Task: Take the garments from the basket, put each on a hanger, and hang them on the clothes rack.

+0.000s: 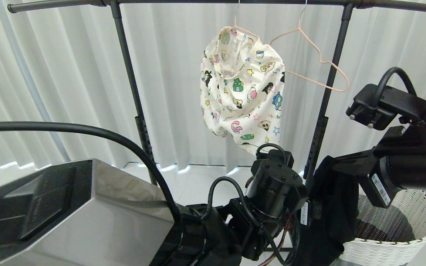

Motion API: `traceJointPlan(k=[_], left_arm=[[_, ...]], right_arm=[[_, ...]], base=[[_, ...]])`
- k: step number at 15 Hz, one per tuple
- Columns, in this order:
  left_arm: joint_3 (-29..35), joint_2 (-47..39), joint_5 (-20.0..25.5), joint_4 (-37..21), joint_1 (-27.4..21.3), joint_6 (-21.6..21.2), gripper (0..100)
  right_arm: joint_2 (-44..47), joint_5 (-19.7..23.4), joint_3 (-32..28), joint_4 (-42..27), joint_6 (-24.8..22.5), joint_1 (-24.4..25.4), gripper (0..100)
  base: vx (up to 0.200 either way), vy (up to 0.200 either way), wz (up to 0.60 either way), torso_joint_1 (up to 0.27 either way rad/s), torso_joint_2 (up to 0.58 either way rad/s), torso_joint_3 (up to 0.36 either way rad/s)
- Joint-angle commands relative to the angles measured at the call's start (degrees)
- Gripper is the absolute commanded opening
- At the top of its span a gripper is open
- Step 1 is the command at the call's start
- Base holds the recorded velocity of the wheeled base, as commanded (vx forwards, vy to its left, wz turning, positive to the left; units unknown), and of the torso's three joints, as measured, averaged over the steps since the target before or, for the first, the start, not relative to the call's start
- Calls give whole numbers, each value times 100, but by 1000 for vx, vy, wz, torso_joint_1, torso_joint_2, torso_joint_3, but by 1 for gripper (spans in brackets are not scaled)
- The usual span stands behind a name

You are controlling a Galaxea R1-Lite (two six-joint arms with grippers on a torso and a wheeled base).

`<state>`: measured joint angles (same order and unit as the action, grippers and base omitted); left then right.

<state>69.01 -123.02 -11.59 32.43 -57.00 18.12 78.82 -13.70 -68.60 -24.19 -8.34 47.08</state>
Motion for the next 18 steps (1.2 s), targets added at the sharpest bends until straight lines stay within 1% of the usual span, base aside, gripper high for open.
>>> traceJointPlan(k=[1,3,5,6,7,8,10,13,15,18], left_arm=[[-116,120,-1,0,-92,-10,100],[-415,322,8,0,-92,-10,100],[-722,586,78,9,-92,-1,100],[-916,805,272,18,-92,8,100],[-1004,972,483,18,-92,8,100],[-951,1025,588,27,-92,17,100],[-819,999,579,115,-13,25,100],[-555,849,553,141,110,263,100],[-380,726,474,141,110,368,100],[-318,489,219,141,181,359,100]], right_arm=[[37,8,4,2,-1,-59,0],[151,34,13,46,43,-138,0],[283,34,136,371,87,-226,0],[353,43,224,590,87,-243,0],[388,52,250,626,87,-243,0],[397,52,250,634,78,-226,0],[388,61,250,634,78,-199,0],[335,61,233,626,78,-120,0],[318,52,241,626,78,-50,0],[309,61,224,634,78,-50,0]], base=[[0,0,0,0,0,0],[0,0,0,0,0,0],[0,0,0,0,0,0],[0,0,0,0,0,0],[0,0,0,0,0,0],[0,0,0,0,0,0],[0,0,0,0,0,0],[0,0,0,0,0,0],[0,0,0,0,0,0],[0,0,0,0,0,0]])
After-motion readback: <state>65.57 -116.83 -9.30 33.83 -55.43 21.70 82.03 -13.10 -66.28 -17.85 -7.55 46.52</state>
